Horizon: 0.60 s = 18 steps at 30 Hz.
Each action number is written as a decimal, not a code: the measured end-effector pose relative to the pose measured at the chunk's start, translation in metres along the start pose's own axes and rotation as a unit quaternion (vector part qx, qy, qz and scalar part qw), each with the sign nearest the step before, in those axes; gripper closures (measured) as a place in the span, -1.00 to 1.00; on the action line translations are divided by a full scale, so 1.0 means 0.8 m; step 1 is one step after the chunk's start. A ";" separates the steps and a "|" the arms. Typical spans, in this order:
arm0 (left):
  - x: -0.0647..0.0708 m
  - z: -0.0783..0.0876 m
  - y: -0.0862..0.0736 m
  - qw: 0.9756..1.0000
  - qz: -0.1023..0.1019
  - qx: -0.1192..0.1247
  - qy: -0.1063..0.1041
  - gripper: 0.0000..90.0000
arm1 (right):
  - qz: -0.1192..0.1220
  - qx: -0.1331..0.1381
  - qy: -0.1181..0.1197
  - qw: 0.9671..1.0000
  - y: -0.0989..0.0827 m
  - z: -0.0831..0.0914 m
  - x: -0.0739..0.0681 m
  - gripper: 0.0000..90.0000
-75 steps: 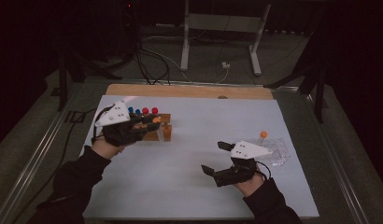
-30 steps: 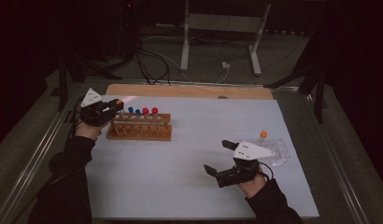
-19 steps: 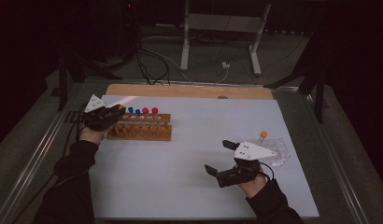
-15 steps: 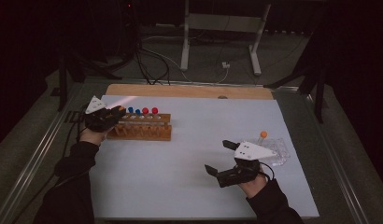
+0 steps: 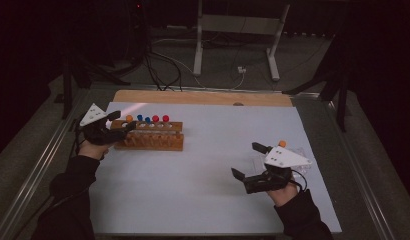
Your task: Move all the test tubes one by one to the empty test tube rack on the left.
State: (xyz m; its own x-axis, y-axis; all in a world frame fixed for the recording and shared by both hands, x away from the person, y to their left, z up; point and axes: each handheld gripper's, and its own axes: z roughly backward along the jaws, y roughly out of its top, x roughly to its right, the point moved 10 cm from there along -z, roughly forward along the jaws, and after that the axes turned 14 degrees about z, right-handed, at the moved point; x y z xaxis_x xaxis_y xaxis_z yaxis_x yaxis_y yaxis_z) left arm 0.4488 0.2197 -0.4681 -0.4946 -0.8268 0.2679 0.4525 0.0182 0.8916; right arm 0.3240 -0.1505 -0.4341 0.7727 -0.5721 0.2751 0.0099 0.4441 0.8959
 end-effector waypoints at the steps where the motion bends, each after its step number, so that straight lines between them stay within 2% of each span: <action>1: 0.006 0.003 -0.002 1.000 0.000 -0.002 -0.008 -0.64 | -0.004 -0.002 -0.011 1.000 -0.002 0.006 0.009 -1.00; 3: 0.016 0.009 -0.009 1.000 0.000 -0.013 -0.026 -0.79 | -0.010 -0.005 -0.041 0.999 -0.006 0.018 0.031 -1.00; 5: 0.029 0.016 -0.014 0.998 0.002 -0.014 -0.056 -0.94 | -0.019 -0.015 -0.068 0.997 -0.015 0.030 0.053 -1.00; 8: 0.045 0.023 -0.023 0.997 -0.001 -0.016 -0.077 -0.99 | -0.025 -0.033 -0.120 0.992 -0.033 0.046 0.085 -1.00; 10: 0.056 0.027 -0.027 0.996 -0.001 -0.012 -0.090 -0.99 | -0.033 -0.038 -0.135 0.990 -0.047 0.053 0.102 -1.00; 13: 0.072 0.031 -0.032 0.994 -0.006 -0.012 -0.105 -0.99 | -0.039 -0.071 -0.155 0.985 -0.076 0.057 0.121 -1.00; 15: 0.082 0.031 -0.037 0.994 -0.019 -0.019 -0.109 -0.99 | -0.054 -0.089 -0.161 0.981 -0.096 0.057 0.128 -0.97; 18: 0.095 0.033 -0.039 0.992 -0.027 -0.021 -0.120 -0.99 | -0.081 -0.109 -0.162 0.977 -0.125 0.054 0.135 -0.81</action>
State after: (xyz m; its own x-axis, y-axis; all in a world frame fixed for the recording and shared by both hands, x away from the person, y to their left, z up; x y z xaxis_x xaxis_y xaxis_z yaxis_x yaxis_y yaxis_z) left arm 0.3779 0.1709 -0.4658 -0.6793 -0.6678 0.3043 0.4481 -0.0491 0.8926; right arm 0.3789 -0.2864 -0.4789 0.5086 -0.8196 0.2638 0.2768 0.4458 0.8512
